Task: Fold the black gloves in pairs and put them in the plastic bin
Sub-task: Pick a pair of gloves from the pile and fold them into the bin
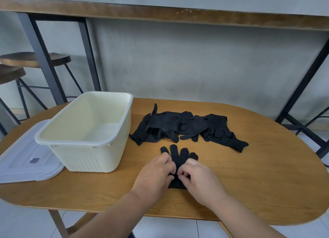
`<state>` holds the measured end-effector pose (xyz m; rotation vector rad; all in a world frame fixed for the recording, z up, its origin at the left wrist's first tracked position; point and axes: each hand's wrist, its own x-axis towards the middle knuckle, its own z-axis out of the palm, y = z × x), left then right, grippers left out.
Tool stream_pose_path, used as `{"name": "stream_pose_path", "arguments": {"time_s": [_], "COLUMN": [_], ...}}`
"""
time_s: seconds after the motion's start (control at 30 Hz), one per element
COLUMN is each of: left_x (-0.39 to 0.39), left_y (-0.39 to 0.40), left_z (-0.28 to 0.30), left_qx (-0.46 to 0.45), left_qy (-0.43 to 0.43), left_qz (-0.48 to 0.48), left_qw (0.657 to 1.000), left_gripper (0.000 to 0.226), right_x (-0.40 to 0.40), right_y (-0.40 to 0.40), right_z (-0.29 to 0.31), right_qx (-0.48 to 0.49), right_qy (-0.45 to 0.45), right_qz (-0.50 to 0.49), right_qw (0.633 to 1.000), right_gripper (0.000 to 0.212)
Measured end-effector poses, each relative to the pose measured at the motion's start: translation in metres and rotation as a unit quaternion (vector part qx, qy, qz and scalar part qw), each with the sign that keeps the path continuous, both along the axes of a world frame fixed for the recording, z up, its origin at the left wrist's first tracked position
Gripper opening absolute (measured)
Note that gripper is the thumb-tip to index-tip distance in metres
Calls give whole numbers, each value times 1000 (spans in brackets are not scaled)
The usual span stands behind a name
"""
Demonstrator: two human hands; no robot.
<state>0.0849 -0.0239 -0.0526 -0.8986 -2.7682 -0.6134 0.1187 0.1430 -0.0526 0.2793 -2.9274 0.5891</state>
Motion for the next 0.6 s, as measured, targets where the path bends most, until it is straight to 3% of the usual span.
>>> {"name": "stream_pose_path", "arguments": {"time_s": [0.1,0.2,0.27,0.37,0.43,0.53,0.6], "left_x": [0,2,3,3,2,-2,-8], "left_y": [-3,-10,-15,-15,-13,-12,-10], "left_z": [-5,-11,-12,-10,-7,-2,-1], "left_qx": [-40,-21,-25,-23,-2,50,65], "left_qy": [26,21,6,-3,-32,-112,-135], "left_qz": [-46,-53,-64,-59,-31,15,34], "left_qw": [998,998,998,998,999,992,988], "left_gripper": [26,34,39,29,20,17,19], "right_x": [9,12,11,7,3,-5,-12], "right_y": [6,11,10,8,7,7,9], "right_z": [-5,-6,-6,-5,-1,4,5], "right_qx": [0,12,19,9,-60,-231,-277], "right_qy": [-21,-43,-33,-32,-67,-141,-161], "right_qz": [45,53,48,28,-4,-55,-90], "right_qw": [999,998,998,999,996,961,943], "right_gripper": [30,43,41,34,23,11,7]}}
